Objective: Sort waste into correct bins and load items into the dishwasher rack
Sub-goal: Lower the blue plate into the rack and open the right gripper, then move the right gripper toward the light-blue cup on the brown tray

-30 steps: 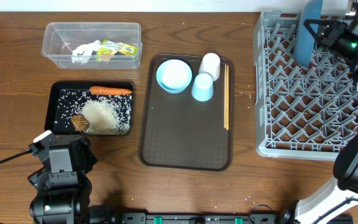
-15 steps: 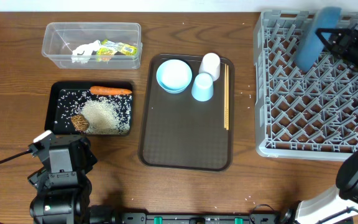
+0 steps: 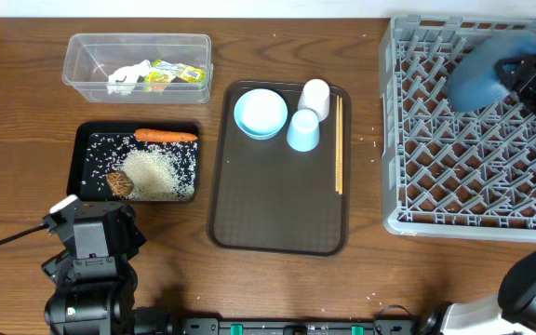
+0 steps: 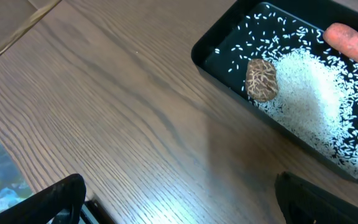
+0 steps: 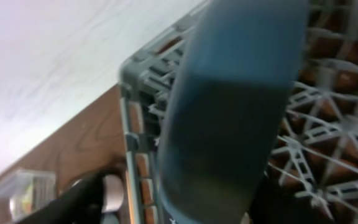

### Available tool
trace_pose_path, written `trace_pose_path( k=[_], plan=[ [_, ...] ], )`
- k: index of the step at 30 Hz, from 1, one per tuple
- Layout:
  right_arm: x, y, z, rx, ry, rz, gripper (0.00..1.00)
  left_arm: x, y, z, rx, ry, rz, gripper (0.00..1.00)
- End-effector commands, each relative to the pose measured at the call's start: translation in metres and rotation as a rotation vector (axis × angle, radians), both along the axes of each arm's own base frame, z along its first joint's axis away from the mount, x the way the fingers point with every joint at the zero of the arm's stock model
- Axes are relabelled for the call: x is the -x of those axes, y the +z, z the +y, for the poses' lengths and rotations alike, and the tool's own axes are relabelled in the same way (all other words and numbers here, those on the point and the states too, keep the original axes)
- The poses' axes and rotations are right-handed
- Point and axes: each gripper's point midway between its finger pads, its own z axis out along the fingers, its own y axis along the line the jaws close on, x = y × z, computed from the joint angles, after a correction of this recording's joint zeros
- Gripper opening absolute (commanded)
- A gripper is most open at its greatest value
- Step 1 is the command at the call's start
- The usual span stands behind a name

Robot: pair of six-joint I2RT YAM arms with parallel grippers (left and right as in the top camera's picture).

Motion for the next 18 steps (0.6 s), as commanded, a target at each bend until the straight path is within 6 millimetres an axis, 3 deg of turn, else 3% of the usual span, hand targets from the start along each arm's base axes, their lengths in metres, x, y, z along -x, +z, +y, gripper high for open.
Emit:
trace_pose_path(
  k=[1, 11, 15, 18],
  plan=[
    [0.015, 0.028, -0.016, 0.092, -0.114, -0.021, 0.74, 0.002, -0.001, 0.002, -0.018, -0.002, 0.016, 0.98],
    [0.043, 0.102, 0.007, 0.158, -0.101, -0.181, 0.74, 0.002, -0.001, 0.002, -0.018, -0.002, 0.016, 0.98],
    [0.050, 0.128, 0.037, 0.153, -0.024, -0.254, 0.74, 0.002, -0.001, 0.002, -0.018, -0.002, 0.016, 0.98],
    [0.051, 0.138, 0.070, 0.129, 0.073, -0.293, 0.74, 0.002, -0.001, 0.002, -0.018, -0.002, 0.016, 0.98]
  ],
)
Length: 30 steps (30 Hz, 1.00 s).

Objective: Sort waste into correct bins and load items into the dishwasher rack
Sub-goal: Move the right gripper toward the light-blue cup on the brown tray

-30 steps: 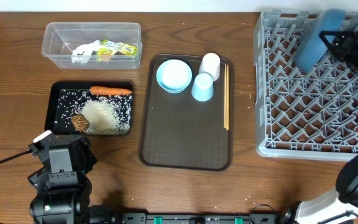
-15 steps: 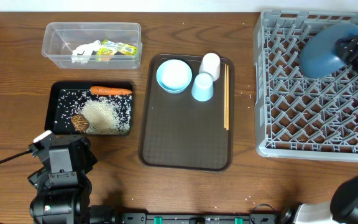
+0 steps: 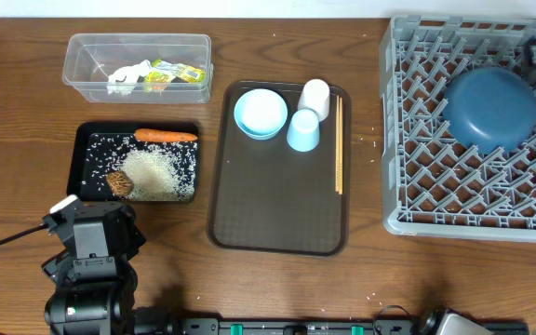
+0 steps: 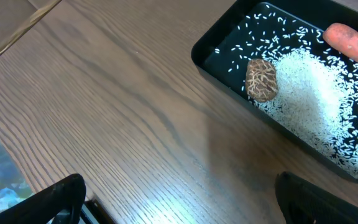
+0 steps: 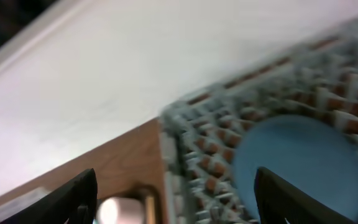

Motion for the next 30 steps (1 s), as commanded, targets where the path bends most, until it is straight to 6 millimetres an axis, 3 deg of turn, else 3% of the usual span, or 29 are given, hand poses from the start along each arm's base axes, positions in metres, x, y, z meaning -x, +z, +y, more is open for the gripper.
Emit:
trace_pose_path(
  k=[1, 3, 8, 12, 15, 21, 25, 30],
  plan=[
    [0.000, 0.010, 0.048, -0.029, 0.146, -0.028, 0.74, 0.002, -0.001, 0.002, -0.018, -0.002, 0.016, 0.98],
    [-0.002, 0.008, 0.067, -0.030, 0.196, -0.021, 0.75, 0.002, -0.001, 0.002, -0.018, -0.002, 0.016, 0.98],
    [-0.014, -0.012, 0.150, 0.017, 0.414, 0.014, 0.74, 0.002, -0.001, 0.002, -0.018, -0.002, 0.016, 0.98],
    [-0.028, -0.051, 0.205, 0.093, 0.489, 0.102, 0.75, 0.002, -0.001, 0.002, -0.018, -0.002, 0.016, 0.98],
    [-0.036, -0.095, 0.242, 0.165, 0.521, 0.195, 0.75, 0.002, -0.001, 0.002, -0.018, -0.002, 0.016, 0.98],
    [-0.047, -0.172, 0.284, 0.322, 0.504, 0.337, 0.78, 0.002, -0.001, 0.002, -0.018, -0.002, 0.016, 0.98],
    [-0.039, -0.217, 0.317, 0.359, 0.568, 0.417, 0.79, 0.002, -0.001, 0.002, -0.018, -0.002, 0.016, 0.98],
    [-0.035, -0.246, 0.323, 0.396, 0.522, 0.481, 0.81, 0.002, -0.001, 0.002, -0.018, -0.002, 0.016, 0.98]
  ],
)
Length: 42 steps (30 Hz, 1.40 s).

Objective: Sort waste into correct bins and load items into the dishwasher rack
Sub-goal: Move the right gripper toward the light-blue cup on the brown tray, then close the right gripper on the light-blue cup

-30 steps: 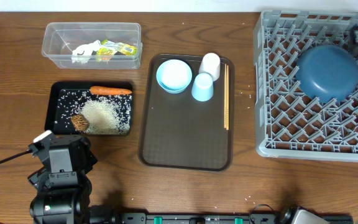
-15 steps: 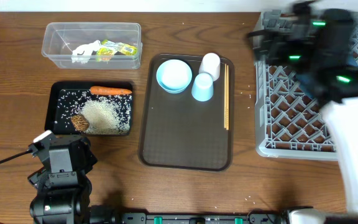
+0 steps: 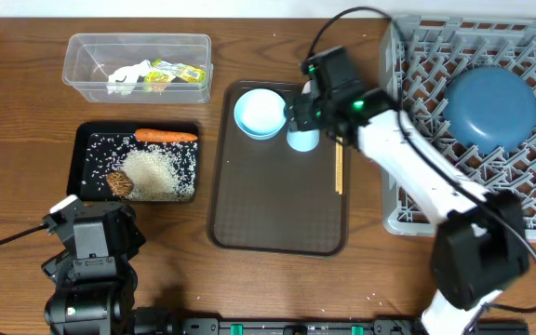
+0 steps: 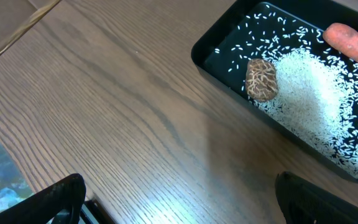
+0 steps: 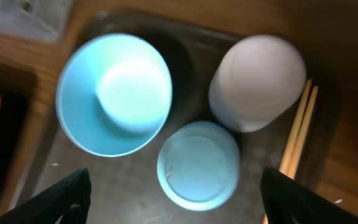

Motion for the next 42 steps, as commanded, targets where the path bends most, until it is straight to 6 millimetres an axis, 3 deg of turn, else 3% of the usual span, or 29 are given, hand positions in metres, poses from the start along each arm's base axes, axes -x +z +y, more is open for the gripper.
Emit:
trace_pose_path(
  k=[1, 13, 34, 42],
  plan=[
    [-0.002, -0.013, -0.007, 0.082, -0.068, -0.007, 0.82, 0.002, -0.001, 0.002, -0.018, -0.002, 0.016, 0.98],
    [0.010, -0.030, -0.014, 0.097, -0.109, 0.052, 0.82, 0.002, -0.001, 0.002, -0.018, -0.002, 0.016, 0.98],
    [0.001, -0.075, -0.006, 0.070, -0.101, 0.017, 0.81, 0.002, -0.001, 0.002, -0.018, -0.002, 0.016, 0.98],
    [-0.003, -0.077, -0.003, 0.066, -0.098, 0.002, 0.72, 0.002, -0.001, 0.002, -0.018, -0.002, 0.016, 0.98]
  ],
)
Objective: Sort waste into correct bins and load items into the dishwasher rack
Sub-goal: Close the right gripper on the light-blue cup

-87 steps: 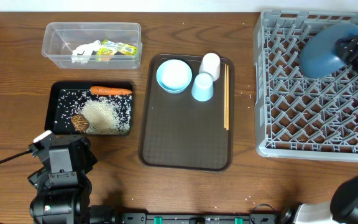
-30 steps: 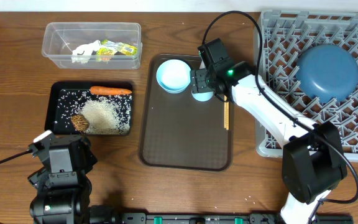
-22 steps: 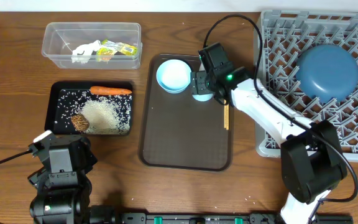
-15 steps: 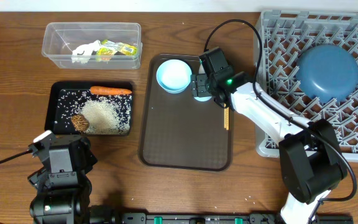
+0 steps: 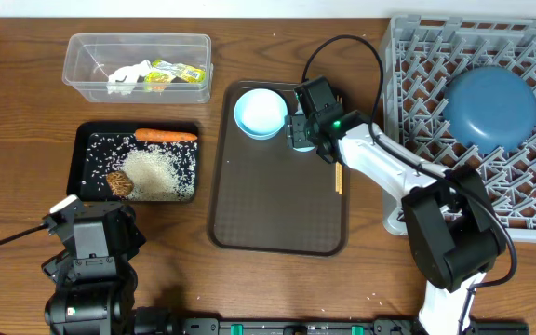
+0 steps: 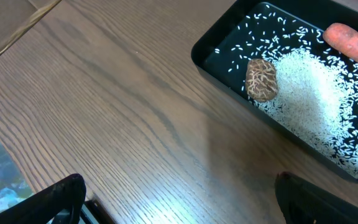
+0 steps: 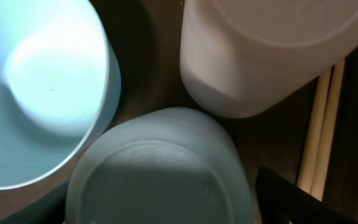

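An upturned light blue cup (image 7: 157, 174) stands on the brown tray (image 5: 277, 205), touching a white cup (image 7: 272, 56) and beside a light blue bowl (image 5: 260, 113). My right gripper (image 5: 302, 130) is low over the blue cup and open, one dark finger on each side of it (image 7: 160, 208). In the grey dishwasher rack (image 5: 417, 186) a dark blue bowl (image 5: 489, 104) lies upside down. Chopsticks (image 5: 339, 177) lie along the tray's right side. My left gripper (image 6: 179, 208) is open over bare wood near the black tray (image 6: 216, 59).
The black tray (image 5: 89, 149) holds rice (image 5: 156, 172), a carrot (image 5: 166, 136) and a brown mushroom (image 5: 119, 183). A clear bin (image 5: 82, 70) at the back left holds wrappers (image 5: 156, 74). The right arm stretches from the rack's front edge across the tray.
My right gripper was higher above the two cups and the bowl; now it is down close on the light blue cup, fingers either side. The left arm has not moved.
First my right gripper held the dark blue bowl over the rack. Then the bowl lay upside down in the rack and the gripper was off it. After that the gripper was open above the cups on the tray, and now it is down around the light blue cup.
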### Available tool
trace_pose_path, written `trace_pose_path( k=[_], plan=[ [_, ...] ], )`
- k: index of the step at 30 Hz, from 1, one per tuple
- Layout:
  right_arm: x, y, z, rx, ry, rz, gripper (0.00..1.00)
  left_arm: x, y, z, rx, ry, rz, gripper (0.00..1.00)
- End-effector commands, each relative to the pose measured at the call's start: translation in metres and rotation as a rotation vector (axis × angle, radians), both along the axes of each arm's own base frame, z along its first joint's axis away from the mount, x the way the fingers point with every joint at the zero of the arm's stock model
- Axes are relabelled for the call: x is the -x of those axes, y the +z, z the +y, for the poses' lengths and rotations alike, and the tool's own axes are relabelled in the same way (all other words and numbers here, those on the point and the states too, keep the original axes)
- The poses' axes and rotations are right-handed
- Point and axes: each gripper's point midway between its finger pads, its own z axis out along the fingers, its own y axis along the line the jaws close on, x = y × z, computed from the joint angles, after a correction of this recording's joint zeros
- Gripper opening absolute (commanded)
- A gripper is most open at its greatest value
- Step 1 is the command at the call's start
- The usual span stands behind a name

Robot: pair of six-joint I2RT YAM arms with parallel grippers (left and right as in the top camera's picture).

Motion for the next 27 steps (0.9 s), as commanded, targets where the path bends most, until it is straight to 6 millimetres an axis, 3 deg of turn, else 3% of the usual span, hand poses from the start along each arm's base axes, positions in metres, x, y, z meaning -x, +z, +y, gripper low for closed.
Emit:
trace_pose_path(
  k=[1, 7, 15, 21, 27],
  plan=[
    [-0.002, 0.002, 0.004, 0.003, -0.003, -0.021, 0.70, 0.002, -0.001, 0.002, -0.018, -0.002, 0.016, 0.98],
    [-0.002, 0.004, 0.004, 0.000, -0.002, -0.026, 0.57, 0.002, -0.001, 0.002, -0.018, -0.002, 0.016, 0.98],
    [0.000, 0.018, 0.003, -0.007, -0.002, -0.037, 0.56, 0.002, -0.001, 0.002, -0.018, -0.002, 0.016, 0.98],
    [0.003, 0.069, -0.006, -0.034, -0.015, -0.106, 0.57, 0.002, -0.001, 0.002, -0.018, -0.002, 0.016, 0.98],
    [-0.002, 0.137, -0.054, -0.061, -0.114, -0.221, 0.57, 0.002, -0.001, 0.002, -0.018, -0.002, 0.016, 0.98]
  ],
)
